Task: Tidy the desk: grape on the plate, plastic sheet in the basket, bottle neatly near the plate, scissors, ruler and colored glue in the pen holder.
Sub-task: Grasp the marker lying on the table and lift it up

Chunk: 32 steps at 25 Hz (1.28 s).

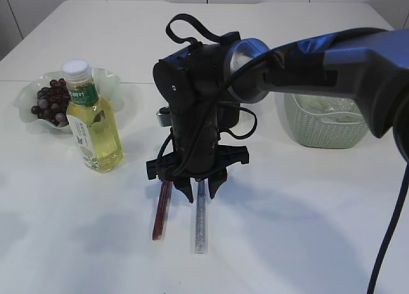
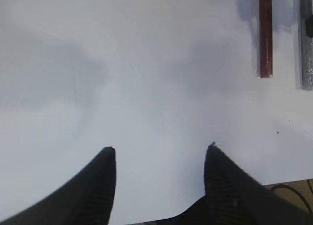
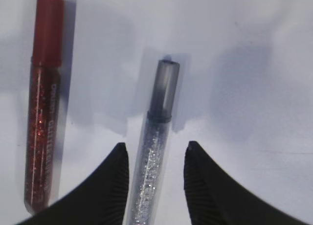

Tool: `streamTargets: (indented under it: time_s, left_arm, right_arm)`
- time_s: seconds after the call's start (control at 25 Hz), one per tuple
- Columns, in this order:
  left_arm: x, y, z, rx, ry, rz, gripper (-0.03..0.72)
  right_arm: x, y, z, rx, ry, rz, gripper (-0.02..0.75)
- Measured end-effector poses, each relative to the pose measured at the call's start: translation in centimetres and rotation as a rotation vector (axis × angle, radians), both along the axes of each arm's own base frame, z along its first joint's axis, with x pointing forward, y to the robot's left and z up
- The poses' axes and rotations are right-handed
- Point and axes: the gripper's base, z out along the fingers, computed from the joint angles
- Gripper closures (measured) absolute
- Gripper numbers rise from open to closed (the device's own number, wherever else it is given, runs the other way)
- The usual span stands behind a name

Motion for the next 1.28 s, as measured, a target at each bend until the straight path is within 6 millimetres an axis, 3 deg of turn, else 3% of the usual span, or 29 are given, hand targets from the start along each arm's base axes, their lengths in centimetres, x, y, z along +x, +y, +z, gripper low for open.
streamTargets:
  time_s: [0.32,1.28]
  left_arm:
    - [0.0,0.0,0.0,0.0,-0.005,0.001,0.265]
    - [0.1,0.0,0.0,-0.001,-0.01,0.003,0.265]
  right_arm:
    - [0.1,0.2,-1.2,0.014,0.016,-0.006,0.427]
    - [0.6,0.0,-2.0,0.014,0.018,-0.014,0.427]
